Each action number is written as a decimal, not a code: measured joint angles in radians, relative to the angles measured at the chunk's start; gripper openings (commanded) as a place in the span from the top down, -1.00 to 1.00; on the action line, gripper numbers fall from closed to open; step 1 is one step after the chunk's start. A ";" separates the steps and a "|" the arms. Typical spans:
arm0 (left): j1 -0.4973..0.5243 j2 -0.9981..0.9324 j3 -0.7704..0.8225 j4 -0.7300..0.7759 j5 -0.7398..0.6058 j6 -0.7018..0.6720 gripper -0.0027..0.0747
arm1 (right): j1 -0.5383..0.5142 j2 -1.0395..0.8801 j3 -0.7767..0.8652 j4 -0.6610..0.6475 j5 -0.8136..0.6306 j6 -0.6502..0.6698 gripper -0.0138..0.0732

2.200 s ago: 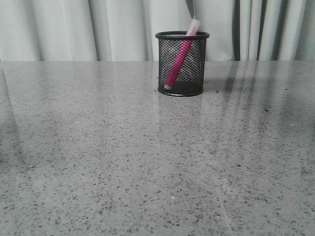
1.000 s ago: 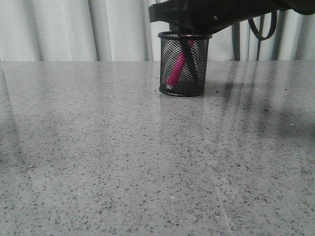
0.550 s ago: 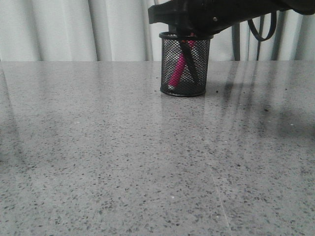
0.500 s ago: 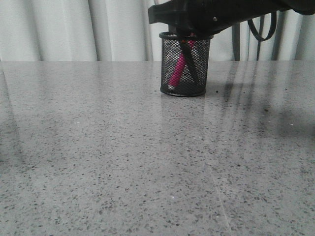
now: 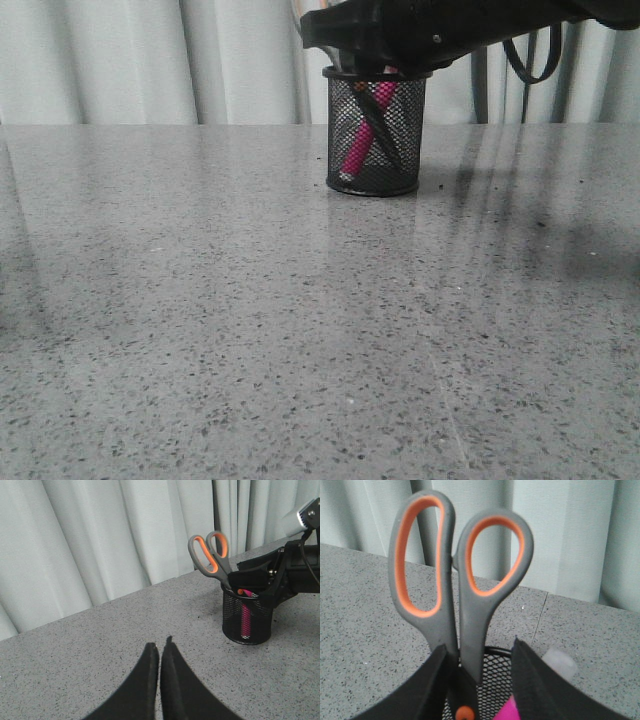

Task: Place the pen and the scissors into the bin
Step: 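Lower the scissors blades-first into the mesh cup with the right gripper, then open the right gripper and raise it off the scissors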

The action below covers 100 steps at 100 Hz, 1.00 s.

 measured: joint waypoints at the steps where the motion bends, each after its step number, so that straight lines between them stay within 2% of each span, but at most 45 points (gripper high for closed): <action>1: 0.000 0.000 0.000 0.000 0.000 0.000 0.98 | 0.000 0.000 0.000 0.000 0.000 0.000 0.04; 50: 0.000 0.000 0.000 0.000 0.000 0.000 0.98 | 0.001 -0.006 0.000 0.000 -0.011 0.000 0.04; 100: 0.000 0.000 0.000 0.000 0.000 0.000 0.98 | 0.001 -0.113 0.000 0.000 -0.030 0.000 0.05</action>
